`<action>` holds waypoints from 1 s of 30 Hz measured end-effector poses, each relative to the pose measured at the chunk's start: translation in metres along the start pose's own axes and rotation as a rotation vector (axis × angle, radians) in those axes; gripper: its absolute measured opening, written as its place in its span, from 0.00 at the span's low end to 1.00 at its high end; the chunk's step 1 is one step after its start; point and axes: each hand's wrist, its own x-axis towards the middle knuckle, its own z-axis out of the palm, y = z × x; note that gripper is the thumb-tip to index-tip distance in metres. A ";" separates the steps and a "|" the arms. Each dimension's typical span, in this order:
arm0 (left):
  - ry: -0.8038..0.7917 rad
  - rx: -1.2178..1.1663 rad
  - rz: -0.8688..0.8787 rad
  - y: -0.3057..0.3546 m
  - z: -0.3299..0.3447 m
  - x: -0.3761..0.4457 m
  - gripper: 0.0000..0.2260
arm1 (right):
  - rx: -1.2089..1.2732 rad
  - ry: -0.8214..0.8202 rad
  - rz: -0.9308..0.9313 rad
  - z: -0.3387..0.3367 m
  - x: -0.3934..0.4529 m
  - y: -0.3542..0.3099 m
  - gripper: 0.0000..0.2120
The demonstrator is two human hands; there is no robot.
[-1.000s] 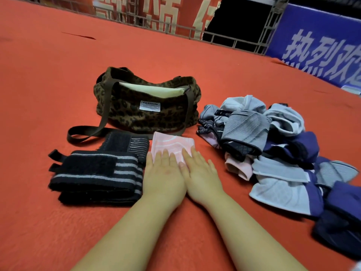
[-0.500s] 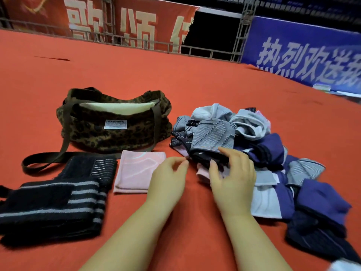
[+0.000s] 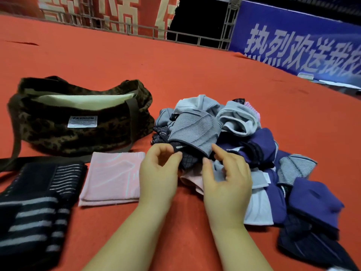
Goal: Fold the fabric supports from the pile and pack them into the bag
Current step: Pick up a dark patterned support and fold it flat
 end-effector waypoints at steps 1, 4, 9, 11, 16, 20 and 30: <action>0.034 0.004 0.037 0.001 -0.002 -0.001 0.05 | -0.008 0.017 -0.022 0.000 -0.001 -0.001 0.14; 0.093 0.066 0.151 0.011 -0.009 -0.004 0.03 | -0.026 0.022 -0.071 -0.002 -0.003 -0.007 0.14; -0.154 -0.121 0.157 0.028 -0.014 -0.007 0.05 | 0.056 -0.063 -0.093 -0.007 -0.008 -0.021 0.21; -0.232 -0.089 0.206 0.035 -0.021 -0.009 0.07 | 0.129 -0.110 -0.103 -0.010 -0.010 -0.026 0.23; -0.310 -0.155 0.167 0.045 -0.054 -0.015 0.07 | 0.281 -0.244 -0.140 -0.013 -0.018 -0.037 0.22; -0.284 -0.081 0.142 0.033 -0.074 -0.020 0.08 | 0.295 -0.351 -0.109 -0.008 -0.025 -0.042 0.13; -0.345 0.231 0.030 0.008 -0.079 -0.011 0.06 | 0.173 -0.611 0.180 -0.001 -0.028 -0.027 0.02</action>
